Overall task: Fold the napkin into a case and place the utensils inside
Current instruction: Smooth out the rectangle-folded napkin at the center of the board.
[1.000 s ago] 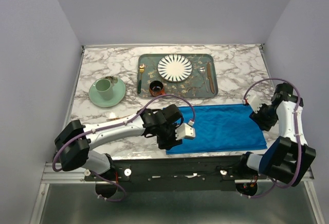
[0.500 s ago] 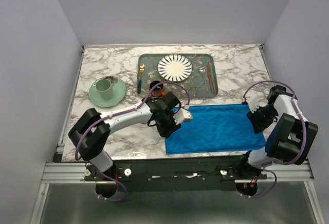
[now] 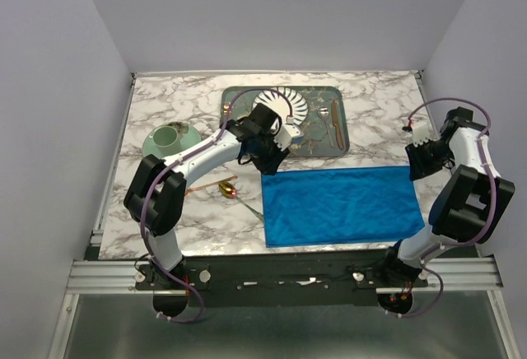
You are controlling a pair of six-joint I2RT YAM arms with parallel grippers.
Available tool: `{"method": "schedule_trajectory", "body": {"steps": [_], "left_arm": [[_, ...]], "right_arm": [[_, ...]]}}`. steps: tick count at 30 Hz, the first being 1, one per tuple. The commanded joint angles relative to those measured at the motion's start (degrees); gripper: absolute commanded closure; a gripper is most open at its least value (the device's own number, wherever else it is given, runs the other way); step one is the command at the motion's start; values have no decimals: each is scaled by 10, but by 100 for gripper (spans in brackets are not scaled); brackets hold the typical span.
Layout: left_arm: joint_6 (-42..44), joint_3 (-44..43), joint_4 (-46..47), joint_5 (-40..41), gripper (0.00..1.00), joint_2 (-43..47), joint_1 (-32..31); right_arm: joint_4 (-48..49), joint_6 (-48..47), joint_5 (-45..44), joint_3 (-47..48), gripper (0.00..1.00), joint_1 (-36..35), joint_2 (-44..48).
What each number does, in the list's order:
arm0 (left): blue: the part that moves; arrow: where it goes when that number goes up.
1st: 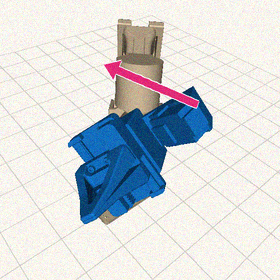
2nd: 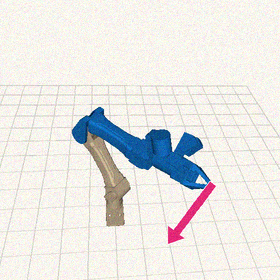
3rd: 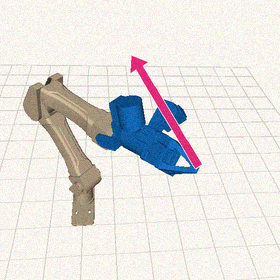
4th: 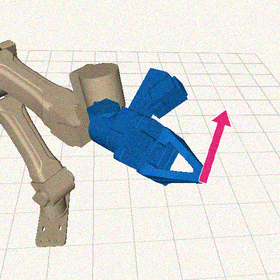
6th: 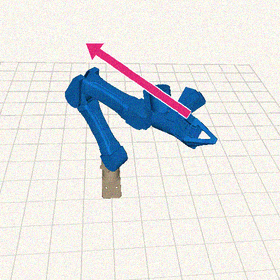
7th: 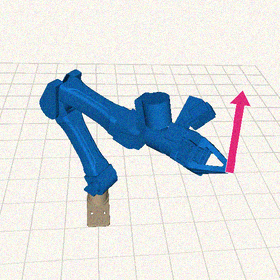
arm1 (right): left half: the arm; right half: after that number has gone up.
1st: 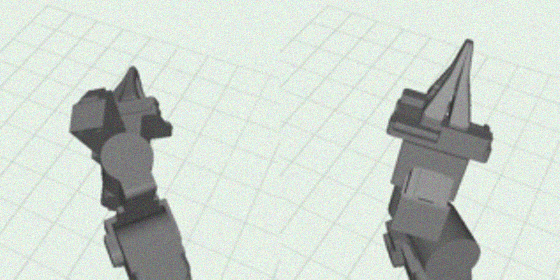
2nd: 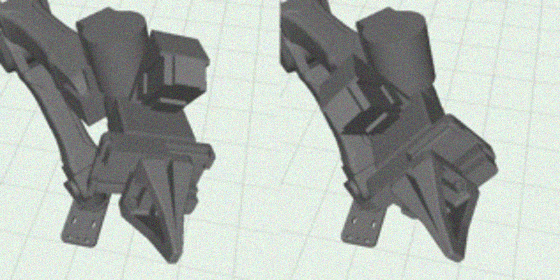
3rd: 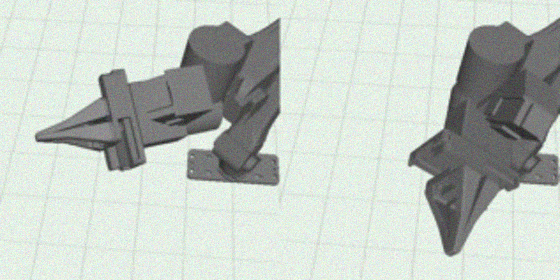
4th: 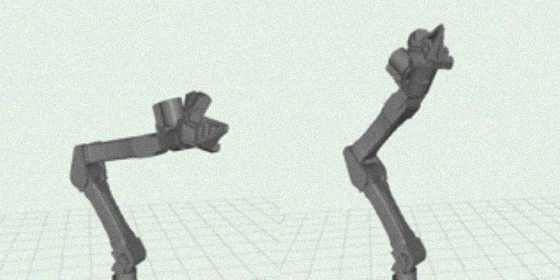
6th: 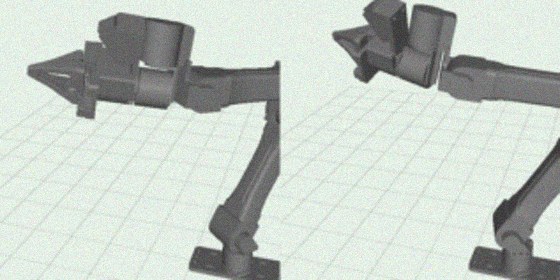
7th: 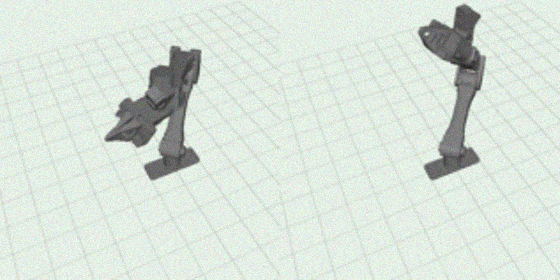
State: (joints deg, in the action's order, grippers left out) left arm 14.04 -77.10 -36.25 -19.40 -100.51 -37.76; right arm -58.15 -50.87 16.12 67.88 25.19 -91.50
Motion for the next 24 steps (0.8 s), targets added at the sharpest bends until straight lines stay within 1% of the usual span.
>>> {"method": "schedule_trajectory", "body": {"steps": [1, 3, 4, 5, 6, 9, 12, 17, 24], "left_arm": [[-2, -12, -7, -18, 60, -19, 1], [3, -2, -10, -26, 60, -14, -4], [5, 12, -8, -25, 60, -10, -8], [11, 22, -7, -24, 59, -6, -19], [12, 31, -1, -14, 59, -3, -25], [7, 58, 13, -8, 59, -5, -42], [0, 54, 11, 4, 59, -32, -53], [-7, 12, -3, 21, 62, -86, -52], [-9, -18, -9, 45, 67, -133, -35]], "right_arm": [[-33, 48, 31, 31, 66, 3, -31], [-27, 33, -1, 4, 65, 3, -9], [-23, 30, -13, -31, 65, 6, 0], [-21, 27, -27, -45, 64, 14, 9], [-17, 25, -31, -62, 62, 19, 17], [5, 25, -45, -110, 61, 30, 33], [38, 35, -45, -144, 61, 31, 25], [66, 53, -47, -130, 63, 31, -45], [63, 70, -35, -61, 63, 30, -88]]}}
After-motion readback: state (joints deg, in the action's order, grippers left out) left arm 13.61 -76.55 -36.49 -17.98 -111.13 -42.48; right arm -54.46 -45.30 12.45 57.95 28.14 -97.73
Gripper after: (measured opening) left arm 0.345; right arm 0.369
